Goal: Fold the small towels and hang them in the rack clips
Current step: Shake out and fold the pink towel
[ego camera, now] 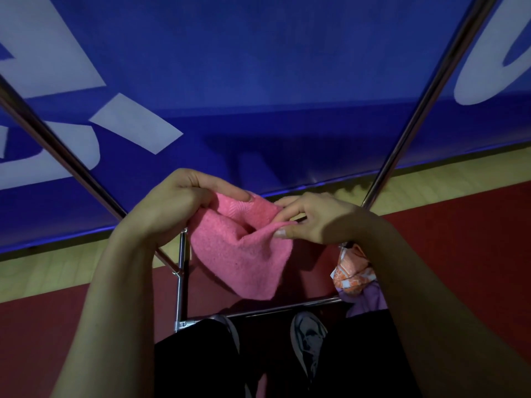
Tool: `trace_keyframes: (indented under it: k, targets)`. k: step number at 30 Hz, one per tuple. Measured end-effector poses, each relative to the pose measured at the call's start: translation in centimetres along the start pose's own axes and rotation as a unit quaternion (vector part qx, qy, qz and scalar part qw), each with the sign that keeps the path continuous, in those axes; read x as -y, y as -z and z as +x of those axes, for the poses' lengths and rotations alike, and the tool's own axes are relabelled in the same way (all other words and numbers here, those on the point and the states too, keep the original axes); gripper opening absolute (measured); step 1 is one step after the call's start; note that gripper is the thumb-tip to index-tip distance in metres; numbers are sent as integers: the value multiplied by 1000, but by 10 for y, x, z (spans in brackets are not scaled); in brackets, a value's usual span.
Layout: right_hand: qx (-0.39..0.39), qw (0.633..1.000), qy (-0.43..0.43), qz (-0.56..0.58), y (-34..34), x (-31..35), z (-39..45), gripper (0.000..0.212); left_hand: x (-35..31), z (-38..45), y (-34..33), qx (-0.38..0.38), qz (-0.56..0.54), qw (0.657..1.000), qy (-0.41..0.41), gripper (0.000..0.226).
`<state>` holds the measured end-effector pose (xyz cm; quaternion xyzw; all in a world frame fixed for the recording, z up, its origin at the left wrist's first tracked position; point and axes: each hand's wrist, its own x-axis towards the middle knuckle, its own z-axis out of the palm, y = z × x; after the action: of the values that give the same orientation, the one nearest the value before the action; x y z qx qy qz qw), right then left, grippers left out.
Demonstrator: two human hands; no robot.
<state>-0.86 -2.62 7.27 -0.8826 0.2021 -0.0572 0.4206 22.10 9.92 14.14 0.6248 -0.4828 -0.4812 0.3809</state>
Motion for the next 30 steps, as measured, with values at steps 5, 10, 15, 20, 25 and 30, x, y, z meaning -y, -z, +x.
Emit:
trace_keyframes:
  k: [5, 10, 15, 20, 25, 30]
  targets:
    - [-54, 998, 6, 23, 10, -10, -2, 16, 5, -1, 7, 3, 72, 997, 3, 57]
    - [-134, 991, 12, -5, 17, -16, -5, 14, 12, 1, 5, 7, 235, 971, 42, 57]
    - [-153, 985, -29, -72, 17, -14, -7, 16, 19, 5, -3, 87, 345, 926, 130, 40]
    - [-199, 975, -44, -92, 23, -13, -13, 27, 16, 3, -7, 137, 292, 917, 236, 53]
    - [-213, 976, -37, -2, 27, -17, -18, 35, 14, 2, 2, 73, 319, 942, 80, 51]
    - [-289, 951, -47, 99, 28, -17, -14, 34, 10, 1, 0, -22, 224, 974, -31, 52]
